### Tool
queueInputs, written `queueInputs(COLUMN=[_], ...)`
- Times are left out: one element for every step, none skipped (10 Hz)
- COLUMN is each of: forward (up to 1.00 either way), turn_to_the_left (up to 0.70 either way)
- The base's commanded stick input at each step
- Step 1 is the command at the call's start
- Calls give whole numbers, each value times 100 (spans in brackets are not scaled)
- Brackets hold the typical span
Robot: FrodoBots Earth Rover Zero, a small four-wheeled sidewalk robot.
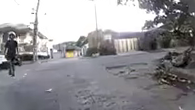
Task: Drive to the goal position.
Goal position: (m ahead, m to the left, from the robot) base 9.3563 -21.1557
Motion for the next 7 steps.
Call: queueInputs(forward=[100, 100, 100, 100, 100, 100, 100], turn_to_the_left=[9, 6, 3, 0, 0, 0, 0])
